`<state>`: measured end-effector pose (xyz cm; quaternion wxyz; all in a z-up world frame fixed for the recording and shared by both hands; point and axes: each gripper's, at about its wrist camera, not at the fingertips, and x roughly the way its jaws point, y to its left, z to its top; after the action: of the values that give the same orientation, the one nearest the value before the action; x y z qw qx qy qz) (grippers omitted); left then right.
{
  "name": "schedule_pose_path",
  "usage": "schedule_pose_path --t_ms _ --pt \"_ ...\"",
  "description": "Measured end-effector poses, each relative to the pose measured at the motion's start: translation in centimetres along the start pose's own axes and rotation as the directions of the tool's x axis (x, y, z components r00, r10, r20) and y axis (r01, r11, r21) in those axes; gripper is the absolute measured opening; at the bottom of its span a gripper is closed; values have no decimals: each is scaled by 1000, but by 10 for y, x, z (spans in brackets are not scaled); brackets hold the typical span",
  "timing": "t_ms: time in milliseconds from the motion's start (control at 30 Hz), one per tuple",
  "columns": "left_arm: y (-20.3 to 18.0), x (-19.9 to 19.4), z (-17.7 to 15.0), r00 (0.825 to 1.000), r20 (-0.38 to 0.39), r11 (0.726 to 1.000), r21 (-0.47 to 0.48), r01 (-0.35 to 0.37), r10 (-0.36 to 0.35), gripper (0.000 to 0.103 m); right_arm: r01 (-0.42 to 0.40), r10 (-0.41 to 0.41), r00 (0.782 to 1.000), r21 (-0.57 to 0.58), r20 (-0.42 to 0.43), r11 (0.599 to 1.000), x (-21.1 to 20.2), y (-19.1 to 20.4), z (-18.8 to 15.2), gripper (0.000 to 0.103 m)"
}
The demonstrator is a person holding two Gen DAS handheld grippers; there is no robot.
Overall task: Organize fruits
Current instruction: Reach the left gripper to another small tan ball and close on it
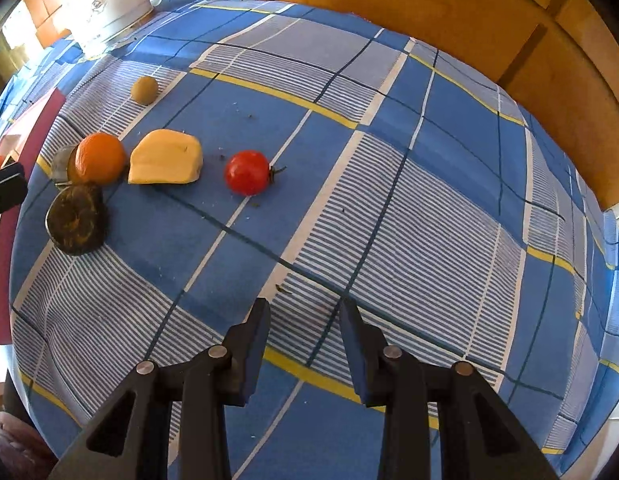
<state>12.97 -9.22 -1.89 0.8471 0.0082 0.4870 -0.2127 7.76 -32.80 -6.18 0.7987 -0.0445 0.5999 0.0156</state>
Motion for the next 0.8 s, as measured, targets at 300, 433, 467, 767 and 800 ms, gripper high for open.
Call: schedule_pose_path --t_ms 300,433,467,767,800 --pt "8 6 15 1000 1 999 -29 15 -15 42 -3 3 1000 23 0 1000 5 -14 2 49" --pt "-1 5 16 1000 4 998 56 28 -28 41 3 -3 1000 38 -2 999 6 -20 4 51" --pt "-4 6 16 1000 5 996 85 28 -28 41 1 -1 1000 41 -3 999 6 -21 4 51" --pt "-33 20 23 999 -35 958 286 21 -11 41 1 -1 1000 39 -6 999 7 -26 12 51" --pt "-32 22 26 999 -36 961 277 17 -7 41 2 -2 1000 39 -6 999 9 -24 13 51"
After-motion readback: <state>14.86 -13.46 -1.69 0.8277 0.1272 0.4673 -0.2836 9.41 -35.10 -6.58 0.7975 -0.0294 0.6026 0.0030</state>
